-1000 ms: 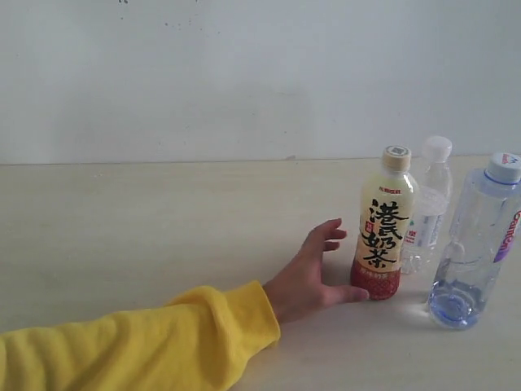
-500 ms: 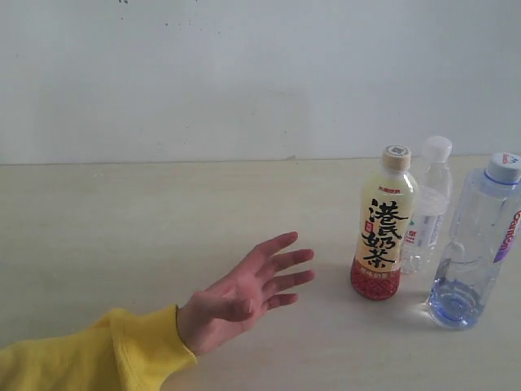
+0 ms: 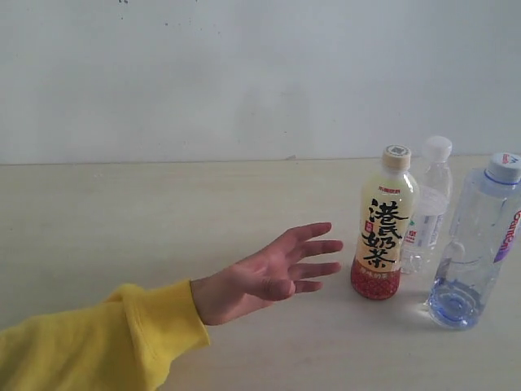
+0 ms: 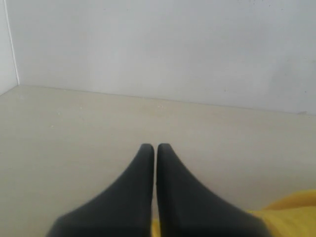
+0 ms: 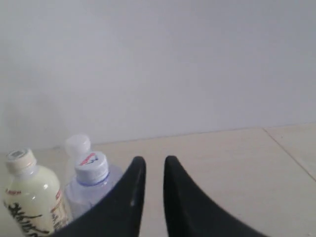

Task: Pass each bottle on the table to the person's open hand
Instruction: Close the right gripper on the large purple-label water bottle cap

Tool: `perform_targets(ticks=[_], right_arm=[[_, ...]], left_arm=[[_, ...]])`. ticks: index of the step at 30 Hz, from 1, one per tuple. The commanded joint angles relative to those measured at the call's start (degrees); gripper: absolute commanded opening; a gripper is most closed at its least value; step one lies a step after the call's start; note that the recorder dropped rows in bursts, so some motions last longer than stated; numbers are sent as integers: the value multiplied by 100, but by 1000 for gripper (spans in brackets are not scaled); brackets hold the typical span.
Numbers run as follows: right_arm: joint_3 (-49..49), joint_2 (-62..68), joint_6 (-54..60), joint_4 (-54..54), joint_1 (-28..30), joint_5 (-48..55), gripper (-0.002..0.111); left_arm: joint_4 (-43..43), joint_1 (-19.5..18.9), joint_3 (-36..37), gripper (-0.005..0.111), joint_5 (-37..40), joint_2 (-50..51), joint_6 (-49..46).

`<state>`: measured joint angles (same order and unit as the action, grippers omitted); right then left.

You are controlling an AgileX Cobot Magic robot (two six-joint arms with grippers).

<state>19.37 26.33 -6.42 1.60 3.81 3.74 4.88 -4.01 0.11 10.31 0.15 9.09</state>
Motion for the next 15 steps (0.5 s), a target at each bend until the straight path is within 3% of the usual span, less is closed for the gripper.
perform_targets(ticks=[1, 3, 4, 9, 15], right_arm=[[192, 947, 428, 70, -751, -582, 55], [192, 1339, 477, 121, -995, -1152, 78], [192, 1568, 529, 138, -1101, -1437, 82], [192, 2514, 569, 304, -1244, -2179, 74], [192, 3336, 1046, 378, -1233, -3408, 73]], left_arm=[[3, -15, -11, 4, -5, -15, 15], [3, -15, -11, 4, -5, -15, 15], [3, -15, -11, 4, -5, -15, 15], [3, -15, -11, 4, -5, -15, 15], [3, -15, -11, 4, -5, -15, 15]])
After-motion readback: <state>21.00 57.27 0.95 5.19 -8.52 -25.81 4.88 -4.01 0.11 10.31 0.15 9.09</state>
